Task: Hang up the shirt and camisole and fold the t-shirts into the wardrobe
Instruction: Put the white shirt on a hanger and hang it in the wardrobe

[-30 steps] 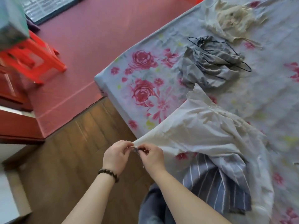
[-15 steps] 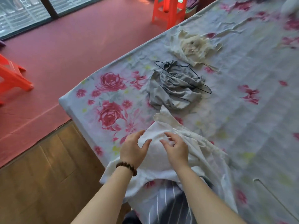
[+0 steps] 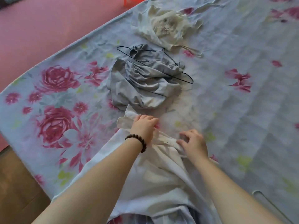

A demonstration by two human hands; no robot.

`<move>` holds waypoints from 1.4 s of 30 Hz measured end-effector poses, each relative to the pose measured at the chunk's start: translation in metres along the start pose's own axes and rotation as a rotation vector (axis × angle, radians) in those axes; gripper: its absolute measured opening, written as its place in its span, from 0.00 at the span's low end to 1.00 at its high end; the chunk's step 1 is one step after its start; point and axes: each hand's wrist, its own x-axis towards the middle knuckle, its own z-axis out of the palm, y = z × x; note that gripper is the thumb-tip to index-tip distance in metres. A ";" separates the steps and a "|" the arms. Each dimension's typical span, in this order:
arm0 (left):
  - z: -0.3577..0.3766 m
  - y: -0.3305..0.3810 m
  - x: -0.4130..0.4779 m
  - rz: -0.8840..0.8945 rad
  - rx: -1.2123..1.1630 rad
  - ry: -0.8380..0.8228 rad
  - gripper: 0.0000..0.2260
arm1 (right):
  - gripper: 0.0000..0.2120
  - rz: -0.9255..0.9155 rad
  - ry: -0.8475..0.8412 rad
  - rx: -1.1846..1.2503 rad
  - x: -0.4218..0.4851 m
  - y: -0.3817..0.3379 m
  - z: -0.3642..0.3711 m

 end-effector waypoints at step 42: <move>-0.451 0.313 -0.135 0.569 -0.492 0.450 0.03 | 0.01 -0.263 1.040 0.280 -0.294 -0.189 -0.485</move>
